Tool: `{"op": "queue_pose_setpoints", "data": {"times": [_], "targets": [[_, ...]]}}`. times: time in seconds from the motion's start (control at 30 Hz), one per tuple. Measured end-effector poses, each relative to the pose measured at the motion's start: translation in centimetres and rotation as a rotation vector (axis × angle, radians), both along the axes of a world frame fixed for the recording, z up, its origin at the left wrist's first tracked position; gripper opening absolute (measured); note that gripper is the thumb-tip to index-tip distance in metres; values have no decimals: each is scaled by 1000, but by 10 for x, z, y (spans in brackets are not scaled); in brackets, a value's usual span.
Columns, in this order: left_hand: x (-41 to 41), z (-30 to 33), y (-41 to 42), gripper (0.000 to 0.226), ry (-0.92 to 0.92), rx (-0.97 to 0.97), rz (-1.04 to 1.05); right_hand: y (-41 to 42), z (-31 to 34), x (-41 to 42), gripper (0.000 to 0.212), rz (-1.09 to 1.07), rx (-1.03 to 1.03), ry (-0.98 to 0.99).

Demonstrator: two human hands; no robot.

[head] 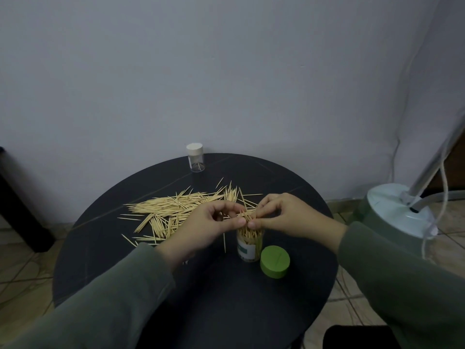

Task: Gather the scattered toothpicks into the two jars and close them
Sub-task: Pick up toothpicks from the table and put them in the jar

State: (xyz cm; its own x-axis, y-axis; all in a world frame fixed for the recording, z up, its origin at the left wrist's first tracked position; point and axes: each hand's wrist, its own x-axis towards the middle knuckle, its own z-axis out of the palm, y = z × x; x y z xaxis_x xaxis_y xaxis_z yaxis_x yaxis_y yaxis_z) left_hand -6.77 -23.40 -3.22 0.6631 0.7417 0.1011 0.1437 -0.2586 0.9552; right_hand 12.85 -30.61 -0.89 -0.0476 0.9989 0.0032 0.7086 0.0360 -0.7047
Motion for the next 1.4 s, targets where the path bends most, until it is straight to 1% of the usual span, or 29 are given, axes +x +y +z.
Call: {"op": "queue_pose_setpoints", "data": {"times": [0.07, 0.1, 0.13, 0.2, 0.33, 0.4, 0.43, 0.47, 0.5, 0.57, 0.6, 0.67, 0.77, 0.83, 0.9, 1.0, 1.07, 1.13, 1.17, 1.23, 1.3, 1.37, 1.4], "targets": [[1, 3, -1, 27, 16, 120, 33, 0, 2, 1, 11, 16, -10, -1], [2, 5, -3, 26, 25, 169, 58, 0, 3, 2, 7, 28, -16, 2], [3, 7, -5, 24, 29, 210, 80, -1, 5, 2, 8, 40, -23, 15], [4, 10, -10, 19, 50, 291, 99, -3, 10, 3, 17, 72, -39, 28], [9, 8, -15, 14, 125, 523, 119, -4, 19, 11, 44, 95, -44, -34], [12, 5, -14, 12, 99, 619, 129, -4, 21, 14, 61, 119, -110, -85], [13, 3, -13, 11, 80, 641, 139, -4, 19, 14, 67, 136, -148, -125], [14, 0, -13, 12, 67, 653, 151, -4, 17, 13, 67, 156, -173, -162], [15, -1, -13, 14, 68, 665, 166, -4, 15, 11, 62, 171, -188, -187], [18, -4, -14, 24, 122, 710, 187, -3, 9, 8, 53, 190, -182, -191], [18, -4, -14, 31, 159, 728, 179, -1, 7, 8, 53, 190, -167, -184], [16, 2, -13, 41, 215, 726, 121, 1, 5, 9, 53, 183, -148, -175], [4, 15, -7, 42, 350, 736, 13, 3, 7, 10, 48, 162, -159, -182], [-6, 23, -1, 46, 469, 735, -22, 3, 8, 9, 52, 142, -161, -194], [-12, 28, 2, 53, 544, 712, -56, 4, 8, 9, 57, 122, -159, -201], [-10, 29, -5, 62, 650, 697, -194, 4, 7, 10, 53, 121, -134, -205], [-3, 24, -15, 63, 676, 711, -277, 4, 5, 11, 41, 140, -115, -167], [4, 19, -20, 62, 699, 778, -284, 5, 1, 14, 30, 158, -99, -129], [6, 17, -20, 61, 701, 811, -267, 6, 0, 15, 27, 160, -91, -118], [6, 17, -19, 61, 666, 847, -228, 6, -2, 15, 25, 151, -82, -89], [3, 19, -18, 68, 596, 825, -216, 6, -2, 14, 28, 151, -78, -80], [2, 22, -19, 70, 544, 813, -249, 5, -1, 13, 33, 160, -71, -70], [2, 23, -20, 67, 537, 828, -271, 5, -1, 14, 35, 167, -67, -60]]}}
